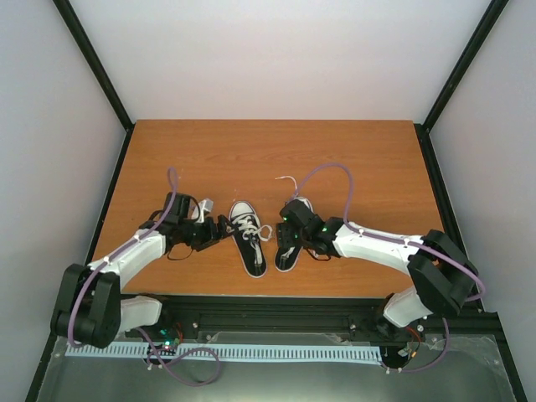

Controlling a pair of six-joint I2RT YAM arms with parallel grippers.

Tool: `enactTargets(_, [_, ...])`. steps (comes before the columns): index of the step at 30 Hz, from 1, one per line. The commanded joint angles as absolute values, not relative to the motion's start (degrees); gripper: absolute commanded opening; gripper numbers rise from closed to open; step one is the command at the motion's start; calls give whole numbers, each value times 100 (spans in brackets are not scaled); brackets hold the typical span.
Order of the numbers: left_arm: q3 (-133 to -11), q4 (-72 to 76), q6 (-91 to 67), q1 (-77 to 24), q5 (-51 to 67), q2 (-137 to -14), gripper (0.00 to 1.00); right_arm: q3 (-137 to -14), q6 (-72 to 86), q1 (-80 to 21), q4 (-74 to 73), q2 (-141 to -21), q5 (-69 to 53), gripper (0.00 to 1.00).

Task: Tie the shoes
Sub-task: Adjust the shoe at the center of the board.

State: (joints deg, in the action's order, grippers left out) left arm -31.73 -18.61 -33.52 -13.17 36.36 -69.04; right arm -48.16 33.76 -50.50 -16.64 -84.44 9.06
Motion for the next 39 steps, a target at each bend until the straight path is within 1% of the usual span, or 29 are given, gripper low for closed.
enactTargets(1, [-3458,-1472,-3414,-1658,3881,-7276,95,-4984,3961,-5088,-2439,-8605,1843,70])
enactTargets(3, [-3521,-1450,-3366,-1752,3806,-7454,91,-5028,4061,-5080,-2623,-8581,2132,72])
enactTargets(6, [-3552,-1451,-3258,-1775,3788,-7746,90,-5146,4276,-5076,-2805,-8659,2553,83])
enactTargets(8, [-3580,-1480,-3172,-1776,3799,-7931,88,-5231,4341,-5044,-2739,-8807,2598,85])
enactTargets(10, [-3642,-1538,-3010,-1775,3893,-8083,87,-5385,4338,-5004,-2702,-9009,2559,80])
enactTargets(12, [-3850,-1872,-2734,-1775,3571,-8141,84,-5582,4299,-5001,-2729,-9240,2540,76])
enactTargets(15, [-3910,-1825,-2715,-1778,3478,-8059,84,-5779,4300,-5000,-2749,-9500,2479,73])
enactTargets(18, [-3910,-1824,-2686,-1776,3363,-8001,84,-5805,4458,-4996,-2724,-9672,2422,68])
enactTargets(22, [-3876,-1736,-2717,-1775,3505,-8085,82,-5826,4613,-4992,-2749,-9958,2323,65])
enactTargets(23, [-3864,-1733,-2720,-1778,3537,-8120,81,-5823,4616,-4992,-2714,-10023,2256,63])
enactTargets(26, [-3795,-1600,-2778,-1775,3649,-8150,81,-5761,4611,-4988,-2593,-10068,2096,53])
enactTargets(29, [-3815,-1456,-2865,-1776,3761,-8245,81,-5688,4686,-4988,-2640,-9996,2271,34])
enactTargets(30, [-3853,-1425,-2897,-1775,3796,-8315,81,-5668,4711,-4984,-2678,-9934,2369,25])
enactTargets(33, [-3993,-1370,-2949,-1784,3800,-8614,80,-5579,4665,-4890,-2729,-9686,2537,6])
enactTargets(34, [-4022,-1338,-2954,-1784,3788,-8716,79,-5532,4614,-4804,-2719,-9599,2535,3])
enactTargets(39, [-4088,-1077,-3034,-1832,3648,-9070,75,-5195,4021,-4176,-2511,-9062,2506,3])
